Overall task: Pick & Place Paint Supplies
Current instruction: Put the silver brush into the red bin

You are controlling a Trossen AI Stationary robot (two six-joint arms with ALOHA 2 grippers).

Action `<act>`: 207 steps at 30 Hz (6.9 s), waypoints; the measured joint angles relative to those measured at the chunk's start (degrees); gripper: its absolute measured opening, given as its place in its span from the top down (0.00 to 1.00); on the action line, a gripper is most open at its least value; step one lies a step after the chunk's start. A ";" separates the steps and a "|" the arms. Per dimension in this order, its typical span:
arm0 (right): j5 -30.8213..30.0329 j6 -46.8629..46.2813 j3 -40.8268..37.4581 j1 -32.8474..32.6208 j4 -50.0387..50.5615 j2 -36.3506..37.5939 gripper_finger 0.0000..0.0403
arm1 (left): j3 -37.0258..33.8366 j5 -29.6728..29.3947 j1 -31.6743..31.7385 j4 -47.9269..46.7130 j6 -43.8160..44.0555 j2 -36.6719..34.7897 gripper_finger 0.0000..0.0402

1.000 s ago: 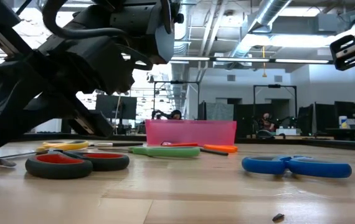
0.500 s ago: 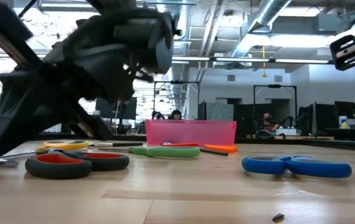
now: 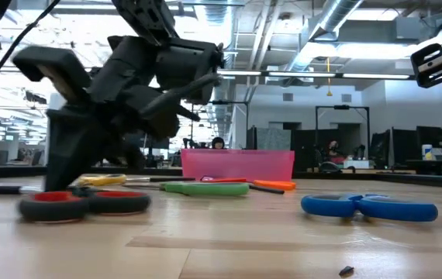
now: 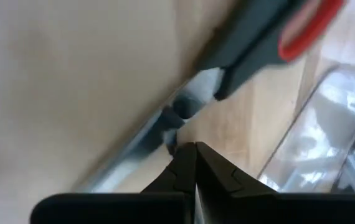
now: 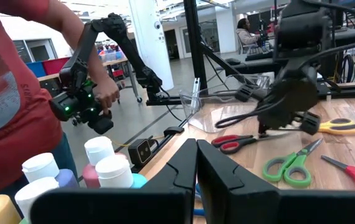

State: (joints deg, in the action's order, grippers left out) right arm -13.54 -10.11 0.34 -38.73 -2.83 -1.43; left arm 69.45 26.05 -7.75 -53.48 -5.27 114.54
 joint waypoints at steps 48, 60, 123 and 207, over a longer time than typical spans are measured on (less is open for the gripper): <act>-0.02 0.00 0.01 -0.01 -0.02 -0.02 0.98 | 0.00 -33.26 -4.27 -0.81 61.71 -29.70 0.47; -0.02 0.01 0.00 -0.01 -0.02 -0.02 0.98 | -0.02 -28.04 -5.85 -6.40 64.70 -17.86 0.45; -0.01 0.01 0.00 0.01 -0.01 -0.02 0.98 | -7.74 -22.86 -4.81 5.11 58.22 -14.34 0.99; -0.02 0.00 0.02 -0.01 -0.02 -0.01 0.98 | -7.58 -21.75 9.23 96.50 40.47 -47.13 1.00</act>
State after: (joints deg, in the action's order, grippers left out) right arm -13.56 -10.11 0.36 -38.73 -2.85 -1.44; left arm 61.87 4.30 1.48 43.02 35.21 67.42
